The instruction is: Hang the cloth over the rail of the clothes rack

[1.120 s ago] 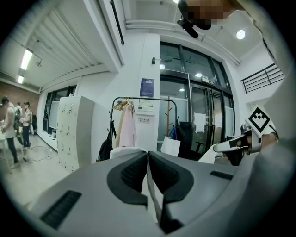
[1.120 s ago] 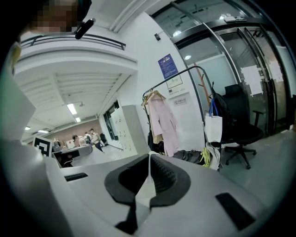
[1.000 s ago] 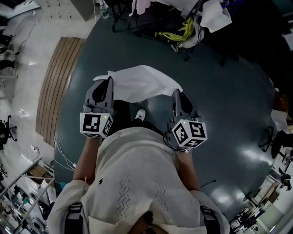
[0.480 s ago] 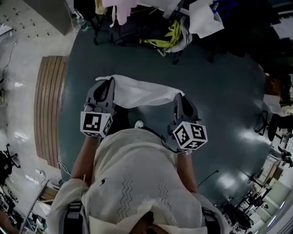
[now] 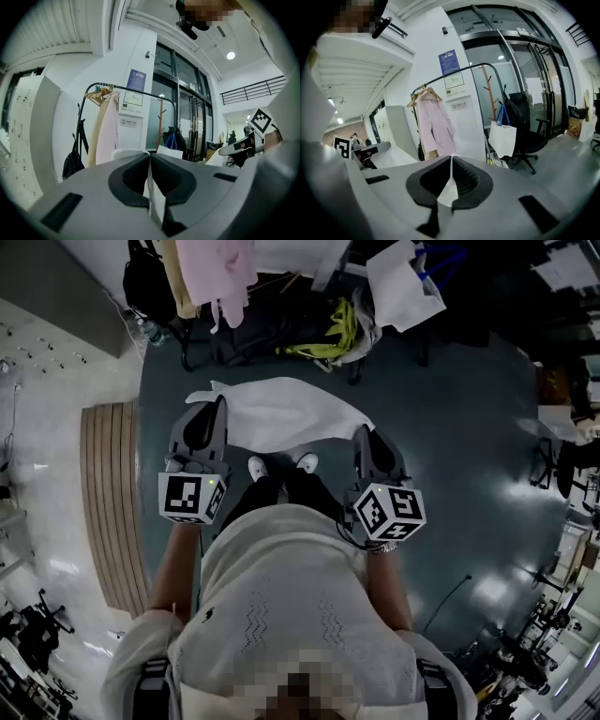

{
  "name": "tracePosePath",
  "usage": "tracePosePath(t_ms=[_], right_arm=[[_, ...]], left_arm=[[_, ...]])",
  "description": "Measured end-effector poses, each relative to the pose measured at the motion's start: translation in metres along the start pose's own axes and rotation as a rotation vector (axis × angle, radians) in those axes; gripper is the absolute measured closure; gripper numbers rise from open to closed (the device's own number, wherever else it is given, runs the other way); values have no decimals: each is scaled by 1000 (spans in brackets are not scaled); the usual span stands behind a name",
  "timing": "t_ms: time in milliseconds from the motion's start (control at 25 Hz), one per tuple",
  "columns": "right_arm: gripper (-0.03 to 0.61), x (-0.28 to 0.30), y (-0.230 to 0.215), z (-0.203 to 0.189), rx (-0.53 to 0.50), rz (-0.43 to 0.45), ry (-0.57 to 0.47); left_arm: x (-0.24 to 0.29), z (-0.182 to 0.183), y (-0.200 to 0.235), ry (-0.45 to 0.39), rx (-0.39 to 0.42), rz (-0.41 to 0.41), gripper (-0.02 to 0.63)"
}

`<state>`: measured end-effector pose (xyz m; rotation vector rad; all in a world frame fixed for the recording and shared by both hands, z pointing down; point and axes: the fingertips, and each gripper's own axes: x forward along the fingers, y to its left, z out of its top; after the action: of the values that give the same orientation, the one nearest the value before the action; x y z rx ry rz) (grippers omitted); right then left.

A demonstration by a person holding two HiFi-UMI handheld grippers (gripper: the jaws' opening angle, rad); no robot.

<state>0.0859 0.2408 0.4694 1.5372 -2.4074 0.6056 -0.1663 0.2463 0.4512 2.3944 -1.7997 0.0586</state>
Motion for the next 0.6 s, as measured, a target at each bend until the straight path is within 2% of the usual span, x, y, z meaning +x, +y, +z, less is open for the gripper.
tracePosePath(t_ms=[240, 400, 600], right_arm=[[557, 48, -3, 29, -33, 28, -34], [556, 82, -30, 42, -32, 16, -43], [557, 157, -72, 71, -17, 38, -14]], left_arm=[[32, 3, 30, 4, -12, 39, 595], [59, 5, 46, 22, 20, 61, 595], [123, 15, 66, 44, 38, 103, 595]])
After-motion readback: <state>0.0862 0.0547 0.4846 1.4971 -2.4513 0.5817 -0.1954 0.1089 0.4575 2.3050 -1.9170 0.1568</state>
